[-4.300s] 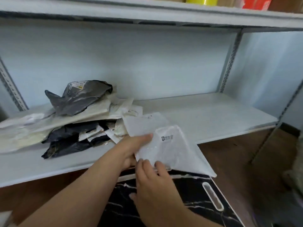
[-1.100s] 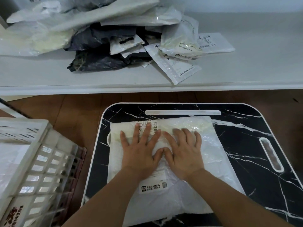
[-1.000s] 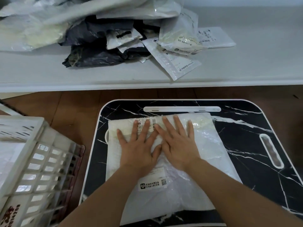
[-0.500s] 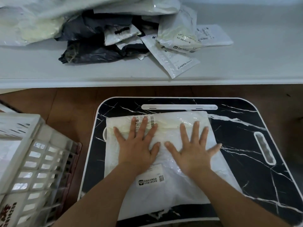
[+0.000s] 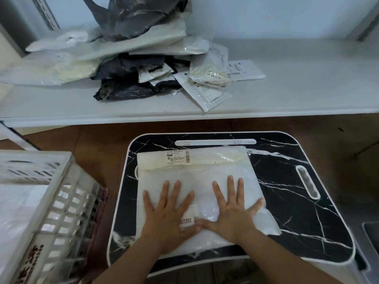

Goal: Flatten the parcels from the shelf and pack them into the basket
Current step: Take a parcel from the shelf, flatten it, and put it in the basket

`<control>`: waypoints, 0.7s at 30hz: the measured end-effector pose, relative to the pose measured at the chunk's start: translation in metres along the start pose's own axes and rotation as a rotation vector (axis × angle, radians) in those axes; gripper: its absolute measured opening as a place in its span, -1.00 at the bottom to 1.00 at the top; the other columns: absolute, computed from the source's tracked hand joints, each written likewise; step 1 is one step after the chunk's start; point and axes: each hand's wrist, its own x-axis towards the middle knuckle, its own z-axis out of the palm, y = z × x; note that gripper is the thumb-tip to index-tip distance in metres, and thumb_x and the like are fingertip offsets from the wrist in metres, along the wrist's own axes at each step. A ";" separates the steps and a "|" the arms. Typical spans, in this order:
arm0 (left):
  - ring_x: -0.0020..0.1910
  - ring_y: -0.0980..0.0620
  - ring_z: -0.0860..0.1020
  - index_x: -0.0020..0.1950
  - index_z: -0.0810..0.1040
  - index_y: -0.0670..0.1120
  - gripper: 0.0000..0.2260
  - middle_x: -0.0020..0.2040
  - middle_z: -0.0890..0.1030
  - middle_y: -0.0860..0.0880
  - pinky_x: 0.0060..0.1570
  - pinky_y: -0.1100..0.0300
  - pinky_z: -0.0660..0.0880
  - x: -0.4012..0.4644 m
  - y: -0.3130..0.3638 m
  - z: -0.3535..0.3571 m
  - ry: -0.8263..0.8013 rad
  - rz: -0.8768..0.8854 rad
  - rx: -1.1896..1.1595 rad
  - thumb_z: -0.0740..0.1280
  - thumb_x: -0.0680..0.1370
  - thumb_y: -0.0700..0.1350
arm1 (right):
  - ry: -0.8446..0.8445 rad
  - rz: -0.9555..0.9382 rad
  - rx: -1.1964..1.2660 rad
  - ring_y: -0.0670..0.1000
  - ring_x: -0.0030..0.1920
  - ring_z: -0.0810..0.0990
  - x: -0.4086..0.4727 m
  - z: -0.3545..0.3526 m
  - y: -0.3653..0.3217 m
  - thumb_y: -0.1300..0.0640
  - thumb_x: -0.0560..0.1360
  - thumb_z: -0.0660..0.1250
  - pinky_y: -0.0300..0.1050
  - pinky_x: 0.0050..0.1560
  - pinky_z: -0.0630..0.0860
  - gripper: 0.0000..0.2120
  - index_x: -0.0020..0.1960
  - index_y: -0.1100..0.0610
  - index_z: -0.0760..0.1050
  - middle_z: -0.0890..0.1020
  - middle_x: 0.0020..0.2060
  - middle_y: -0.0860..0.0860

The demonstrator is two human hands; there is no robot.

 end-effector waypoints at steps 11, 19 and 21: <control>0.45 -0.10 -0.48 0.48 -0.34 0.28 -0.01 0.50 -0.44 0.02 0.22 -0.52 -0.34 -0.005 -0.002 -0.001 -0.029 0.031 -0.008 0.00 0.23 0.66 | -0.049 -0.077 -0.087 0.12 0.26 -0.74 -0.020 0.011 0.043 -0.69 0.09 -0.04 0.56 0.23 -0.42 0.13 0.31 -0.23 -0.66 -0.73 0.25 -0.05; 0.41 0.03 -0.54 0.46 -0.38 0.29 -0.02 0.45 -0.51 0.11 0.29 -0.33 -0.47 -0.001 -0.010 -0.005 -0.075 0.007 -0.146 -0.15 0.17 0.68 | 0.098 -0.083 0.118 0.03 0.45 -0.52 -0.011 0.008 0.049 -0.62 0.20 0.07 0.43 0.35 -0.31 0.03 0.49 -0.30 -0.33 -0.50 0.44 -0.14; 0.46 0.00 -0.47 0.49 -0.30 0.27 -0.02 0.49 -0.44 0.09 0.39 -0.24 -0.40 -0.004 -0.015 -0.003 0.012 -0.164 -0.239 -0.34 0.14 0.66 | 0.241 -0.022 0.236 0.00 0.52 -0.28 -0.013 0.006 0.051 -0.56 0.27 0.11 0.27 0.44 -0.15 -0.09 0.52 -0.29 -0.05 -0.24 0.54 -0.15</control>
